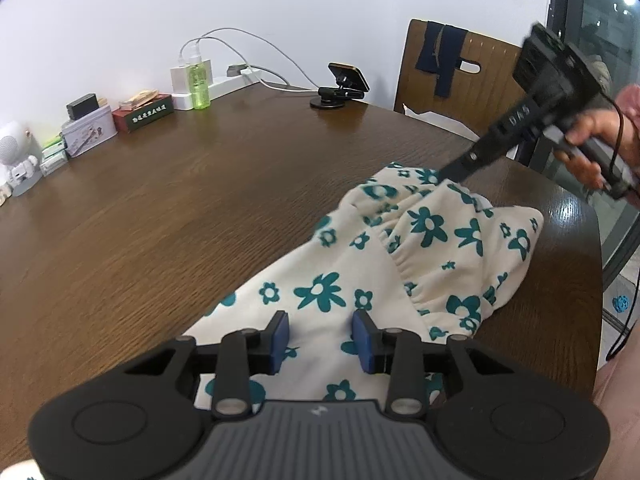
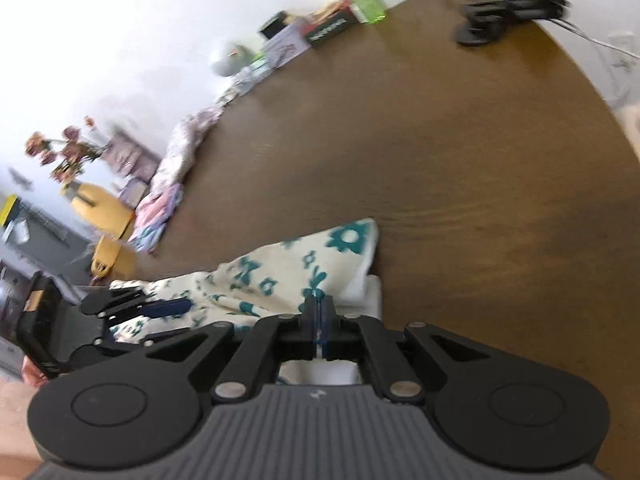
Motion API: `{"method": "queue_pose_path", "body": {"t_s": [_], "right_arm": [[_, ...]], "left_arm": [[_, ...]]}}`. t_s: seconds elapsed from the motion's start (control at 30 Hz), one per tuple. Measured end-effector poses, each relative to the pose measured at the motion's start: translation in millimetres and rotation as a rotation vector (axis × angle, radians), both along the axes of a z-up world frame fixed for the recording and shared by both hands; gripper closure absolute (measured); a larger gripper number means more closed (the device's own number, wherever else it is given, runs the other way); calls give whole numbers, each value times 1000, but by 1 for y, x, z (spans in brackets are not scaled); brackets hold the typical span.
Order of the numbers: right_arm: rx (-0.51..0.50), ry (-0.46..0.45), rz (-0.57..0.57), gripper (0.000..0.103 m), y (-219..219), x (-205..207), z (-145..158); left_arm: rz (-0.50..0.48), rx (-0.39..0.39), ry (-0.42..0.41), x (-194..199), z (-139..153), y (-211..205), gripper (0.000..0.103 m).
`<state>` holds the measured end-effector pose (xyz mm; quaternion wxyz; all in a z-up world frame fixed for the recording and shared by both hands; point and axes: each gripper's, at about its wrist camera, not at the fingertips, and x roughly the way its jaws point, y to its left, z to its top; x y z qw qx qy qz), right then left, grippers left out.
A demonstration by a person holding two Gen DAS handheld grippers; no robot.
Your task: Fold clothes
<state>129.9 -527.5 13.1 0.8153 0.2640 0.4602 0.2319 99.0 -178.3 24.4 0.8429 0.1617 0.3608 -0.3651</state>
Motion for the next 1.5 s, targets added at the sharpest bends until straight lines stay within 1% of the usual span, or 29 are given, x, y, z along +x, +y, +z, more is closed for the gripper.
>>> {"method": "queue_pose_path", "body": {"t_s": [0.07,0.1,0.17,0.2,0.23,0.27,0.3,0.37,0.4,0.43,0.5,0.53,0.6,0.63,0.67,0.7,0.73,0.8,0.93,0.97,1.03,1.1,1.17,1.27,1.3,1.37,1.4,1.43,1.5], "right_arm": [[5,0,-2,102,1,-3,0],[10,-9,17,101,4,-5,3],[26,-42,52,97,9,-8,10],[14,-74,42,91,8,-7,16],[-3,-107,27,78,7,-6,22],[-19,-126,14,72,5,-2,25],[-36,-142,2,68,3,3,28],[-64,-135,-16,68,2,17,28],[-74,-127,-18,66,3,23,26],[-87,-114,-16,60,4,29,23],[-122,-91,-7,56,11,38,16],[-138,-82,1,56,14,41,13],[-156,-90,21,56,22,46,10],[-165,-92,30,59,24,48,9],[-176,-89,47,66,29,49,10],[-192,-85,70,98,34,47,10],[-209,-82,94,101,38,44,11],[-253,-87,132,101,46,35,14],[-257,-116,85,102,32,8,32],[-263,-108,83,102,29,2,32],[-286,-81,86,102,28,-7,29],[-282,-66,75,102,27,-9,21],[-273,-67,55,102,26,-8,19],[-237,-47,77,99,25,-11,18],[-239,-47,73,93,24,-13,20],[-236,-65,37,82,16,-20,26],[-223,-73,13,72,9,-23,28],[-203,-85,-16,70,2,-27,31],[-162,-120,-50,70,-5,-30,37]], "left_arm": [[5,-3,1,0,0,0,68],[6,-5,0,0,0,0,68],[6,-4,-5,0,-1,-1,68],[5,-3,-8,-1,-1,-2,67],[3,-1,-13,-1,-1,-2,67],[0,2,-17,-2,-1,-3,67],[-2,4,-21,-3,-1,-3,67],[-6,7,-27,-3,-2,-4,67],[-7,7,-29,-3,-2,-4,67],[-7,5,-31,-4,-2,-4,67],[-5,-2,-34,-5,-3,-4,67],[-3,-5,-35,-5,-4,-4,67],[-1,-9,-36,-6,-4,-3,67],[0,-9,-37,-7,-4,-3,67],[1,-10,-37,-7,-4,-3,67],[3,-9,-38,-7,-4,-4,67],[6,-6,-40,-7,-4,-5,67],[15,-4,-43,-8,-4,-6,67],[34,-12,-37,-8,-4,-4,66],[37,-12,-36,-9,-4,-4,66],[41,-12,-36,-9,-5,-4,66],[45,-18,-32,-9,-4,-3,66],[50,-26,-28,-9,-3,-1,66],[56,-37,-21,-8,-1,2,57],[58,-41,-19,-8,0,3,54],[62,-48,-14,-8,1,5,54],[64,-52,-12,-7,1,6,56],[68,-58,-15,-7,3,8,56],[79,-72,-27,-7,9,16,56]]}}
